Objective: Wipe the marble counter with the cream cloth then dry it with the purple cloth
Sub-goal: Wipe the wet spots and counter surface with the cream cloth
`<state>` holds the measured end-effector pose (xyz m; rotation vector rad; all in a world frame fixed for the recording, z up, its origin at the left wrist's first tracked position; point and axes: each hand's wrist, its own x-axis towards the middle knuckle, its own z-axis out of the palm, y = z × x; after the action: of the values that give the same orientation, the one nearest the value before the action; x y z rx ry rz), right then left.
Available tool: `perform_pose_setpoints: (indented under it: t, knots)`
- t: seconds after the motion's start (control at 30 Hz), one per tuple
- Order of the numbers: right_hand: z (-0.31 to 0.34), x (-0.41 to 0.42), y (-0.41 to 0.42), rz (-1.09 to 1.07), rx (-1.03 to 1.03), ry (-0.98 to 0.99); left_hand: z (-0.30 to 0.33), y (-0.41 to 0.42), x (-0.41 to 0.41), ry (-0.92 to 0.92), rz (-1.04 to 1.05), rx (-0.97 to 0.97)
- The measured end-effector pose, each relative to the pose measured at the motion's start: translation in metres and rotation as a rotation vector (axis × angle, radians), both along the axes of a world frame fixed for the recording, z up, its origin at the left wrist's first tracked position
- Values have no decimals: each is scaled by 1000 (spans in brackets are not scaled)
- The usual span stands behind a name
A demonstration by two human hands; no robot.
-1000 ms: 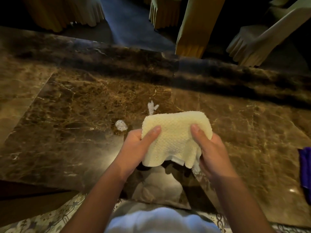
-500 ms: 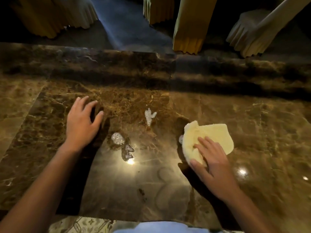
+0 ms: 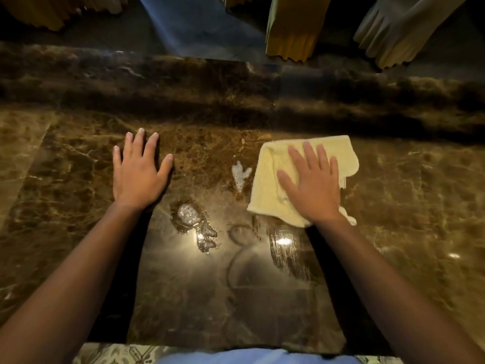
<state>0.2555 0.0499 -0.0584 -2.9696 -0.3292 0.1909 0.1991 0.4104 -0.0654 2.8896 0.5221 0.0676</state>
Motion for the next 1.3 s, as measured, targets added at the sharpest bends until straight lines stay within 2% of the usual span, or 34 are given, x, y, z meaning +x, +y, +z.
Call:
perform_pose_setpoints:
  t: [0.1, 0.23, 0.33, 0.53, 0.6, 0.8, 1.0, 1.2, 1.3]
  knots:
    - [1, 47, 19, -20, 40, -28, 1, 1, -1, -1, 4, -7]
    - [6, 55, 32, 30, 25, -43, 3, 4, -3, -9, 7, -14]
    - [1, 19, 25, 116, -19, -3, 4, 4, -5, -9, 5, -21]
    - [-2, -118, 8, 172, -1, -7, 1, 7, -6, -29, -15, -20]
    - [-2, -139, 1, 189, 4, 1, 0, 9, -6, -28, -24, -23]
    - [-3, -60, -7, 93, -19, -41, 1, 9, -7, -33, -33, -27]
    - [2, 36, 29, -66, -1, -38, 0, 6, -5, -51, -28, -11]
    - [6, 76, 72, -51, 32, -22, -3, 7, -4, -34, -25, 21]
    - [7, 61, 81, 90, 64, -26, -2, 10, -4, -24, -16, 32]
